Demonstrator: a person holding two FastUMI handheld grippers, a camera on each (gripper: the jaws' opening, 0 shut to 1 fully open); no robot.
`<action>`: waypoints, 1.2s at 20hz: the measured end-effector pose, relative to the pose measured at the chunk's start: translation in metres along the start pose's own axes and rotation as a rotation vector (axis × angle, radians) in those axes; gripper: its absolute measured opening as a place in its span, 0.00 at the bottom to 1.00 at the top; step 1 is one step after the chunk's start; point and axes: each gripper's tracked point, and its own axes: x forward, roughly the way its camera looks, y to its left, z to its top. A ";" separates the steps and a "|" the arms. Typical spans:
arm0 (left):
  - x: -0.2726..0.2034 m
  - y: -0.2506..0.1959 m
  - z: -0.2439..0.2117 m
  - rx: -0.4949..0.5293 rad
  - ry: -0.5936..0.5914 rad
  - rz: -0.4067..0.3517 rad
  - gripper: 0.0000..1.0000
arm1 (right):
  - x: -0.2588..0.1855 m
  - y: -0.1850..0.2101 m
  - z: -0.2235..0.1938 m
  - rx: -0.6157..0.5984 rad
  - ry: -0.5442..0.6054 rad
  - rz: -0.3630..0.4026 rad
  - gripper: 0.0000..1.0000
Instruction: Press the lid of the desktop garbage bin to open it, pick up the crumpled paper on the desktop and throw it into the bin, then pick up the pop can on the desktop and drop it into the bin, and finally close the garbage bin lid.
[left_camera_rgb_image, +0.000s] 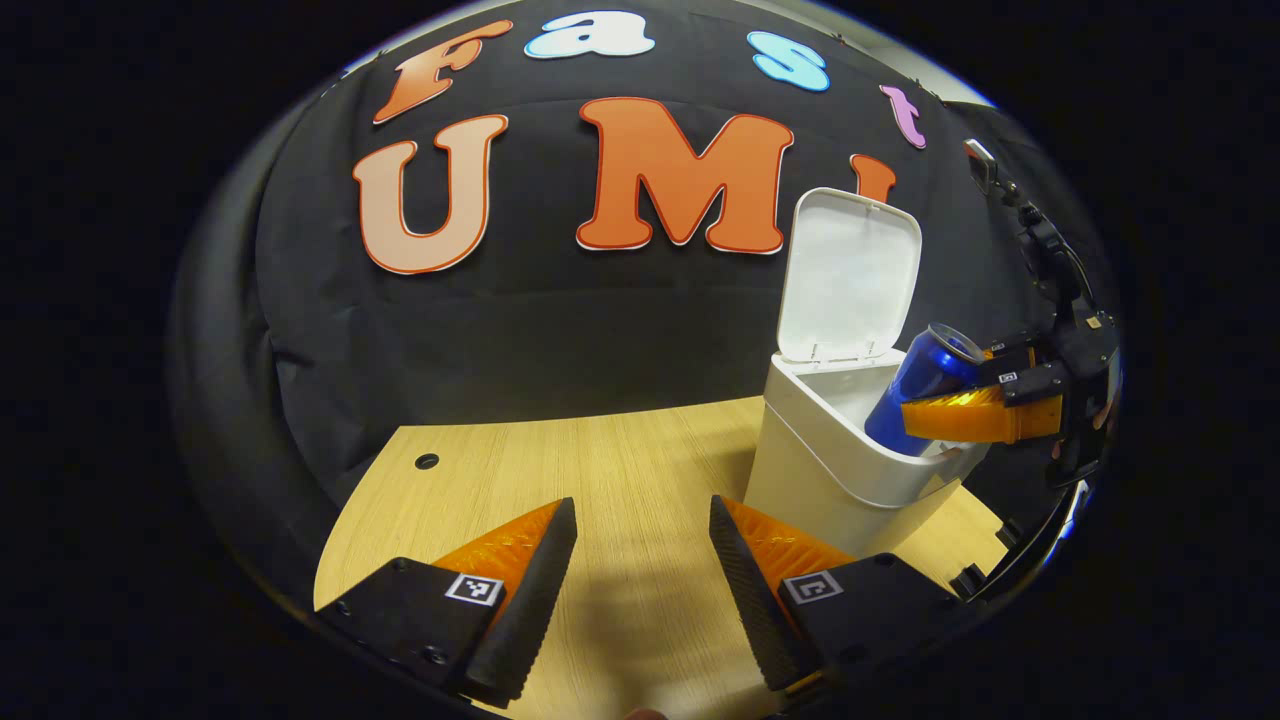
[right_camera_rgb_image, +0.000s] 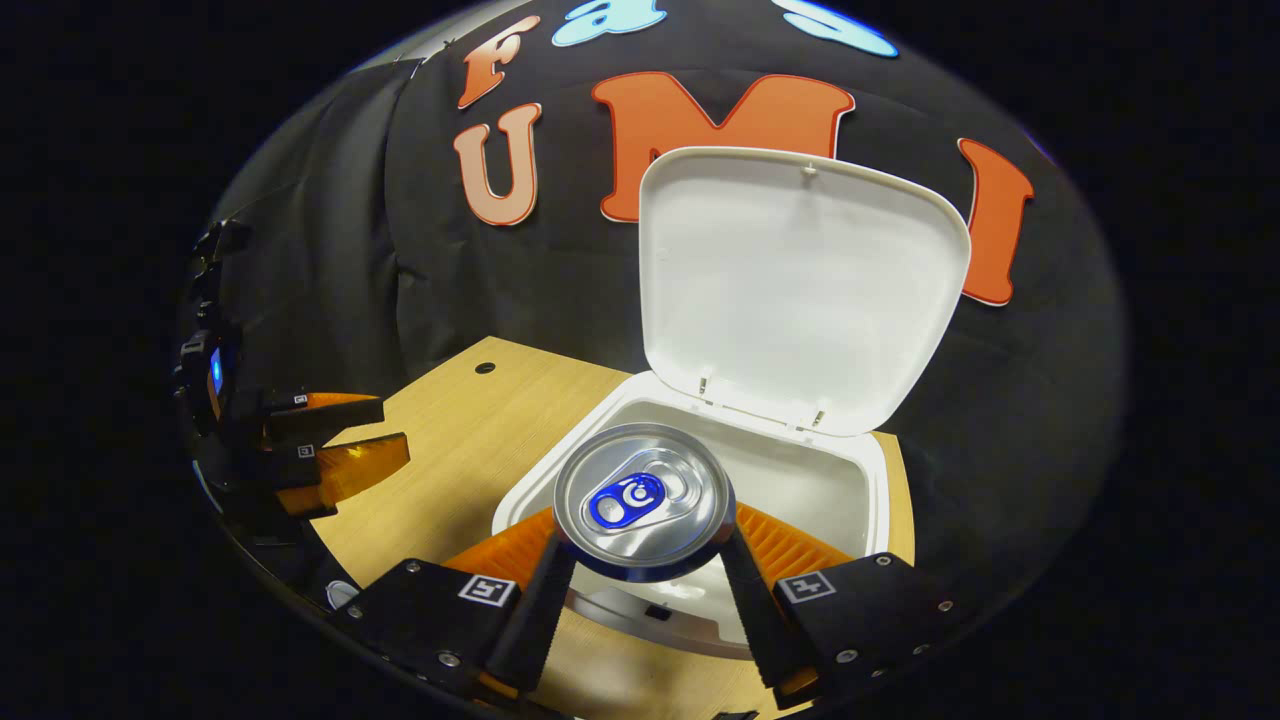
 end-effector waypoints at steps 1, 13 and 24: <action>0.000 0.000 -0.002 -0.006 0.002 0.002 0.87 | 0.001 0.001 0.001 -0.002 -0.001 0.006 0.81; 0.000 0.003 -0.003 -0.019 0.001 0.032 0.87 | -0.018 -0.041 0.066 -0.012 -0.196 -0.079 0.82; -0.009 0.014 0.001 -0.027 -0.022 0.062 0.87 | -0.062 -0.091 0.200 -0.105 -0.473 -0.220 0.83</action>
